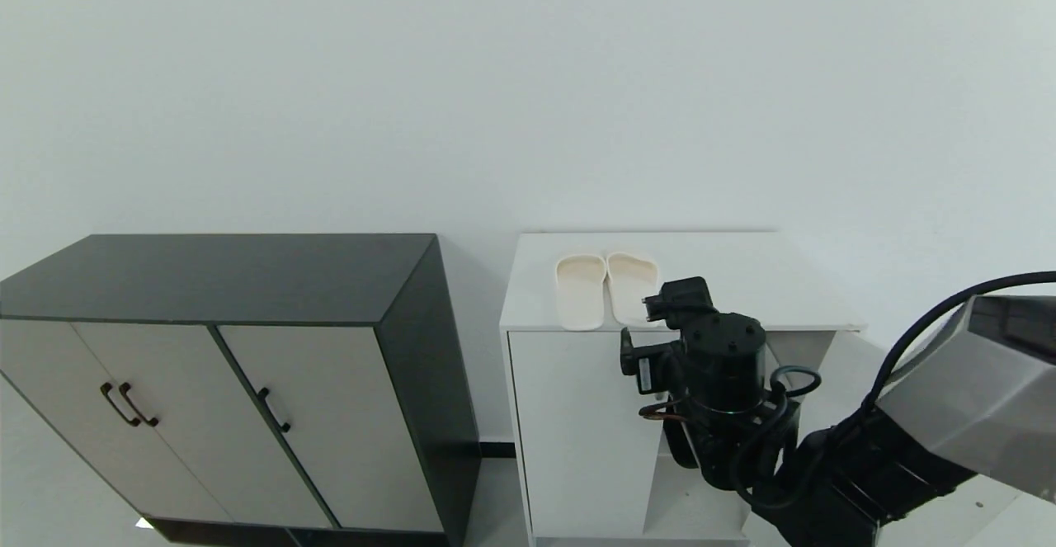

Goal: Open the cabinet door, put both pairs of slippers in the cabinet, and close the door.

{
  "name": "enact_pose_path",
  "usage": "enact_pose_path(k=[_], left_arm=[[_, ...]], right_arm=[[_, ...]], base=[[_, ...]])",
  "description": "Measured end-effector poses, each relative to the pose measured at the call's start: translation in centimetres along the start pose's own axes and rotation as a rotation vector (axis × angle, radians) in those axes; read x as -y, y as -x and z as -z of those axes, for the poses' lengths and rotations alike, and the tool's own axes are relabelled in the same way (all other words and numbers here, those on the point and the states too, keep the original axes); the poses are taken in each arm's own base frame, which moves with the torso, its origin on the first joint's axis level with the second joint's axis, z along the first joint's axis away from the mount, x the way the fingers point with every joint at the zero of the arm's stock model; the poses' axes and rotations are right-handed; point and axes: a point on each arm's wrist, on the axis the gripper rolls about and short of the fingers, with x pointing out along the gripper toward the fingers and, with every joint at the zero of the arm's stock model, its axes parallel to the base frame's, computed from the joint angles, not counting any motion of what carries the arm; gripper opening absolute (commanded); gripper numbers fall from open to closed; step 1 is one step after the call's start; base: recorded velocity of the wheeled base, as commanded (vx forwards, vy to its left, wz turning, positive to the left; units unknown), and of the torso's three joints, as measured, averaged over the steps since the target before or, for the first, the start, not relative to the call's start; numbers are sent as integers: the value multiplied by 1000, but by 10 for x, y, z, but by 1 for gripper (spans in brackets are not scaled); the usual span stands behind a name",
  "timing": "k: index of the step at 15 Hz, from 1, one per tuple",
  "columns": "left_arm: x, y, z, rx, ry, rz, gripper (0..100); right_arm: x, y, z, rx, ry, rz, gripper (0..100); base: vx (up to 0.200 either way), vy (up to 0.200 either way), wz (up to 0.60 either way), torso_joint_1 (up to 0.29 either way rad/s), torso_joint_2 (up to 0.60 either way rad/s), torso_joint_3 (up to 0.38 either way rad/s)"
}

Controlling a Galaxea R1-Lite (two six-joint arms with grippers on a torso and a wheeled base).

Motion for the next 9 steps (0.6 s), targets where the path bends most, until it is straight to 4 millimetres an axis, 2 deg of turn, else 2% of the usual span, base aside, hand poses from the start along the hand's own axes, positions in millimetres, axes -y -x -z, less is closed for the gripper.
enact_pose_path(k=[3, 5, 7, 9], left_arm=[[0, 0, 0, -1, -1, 0, 0], [0, 0, 0, 0, -1, 1, 0], [0, 0, 0, -1, -2, 0, 0], [0, 0, 0, -2, -2, 0, 0]], right_arm=[[-4, 10, -8, -186, -69, -82, 100], [-5, 18, -27, -193, -134, -166, 100], [-5, 20, -34, -168, -158, -174, 100], [-7, 17, -35, -132, -184, -176, 100]], base=[[0, 0, 0, 0, 0, 0], [0, 0, 0, 0, 0, 0], [0, 0, 0, 0, 0, 0], [200, 0, 0, 7, 0, 0]])
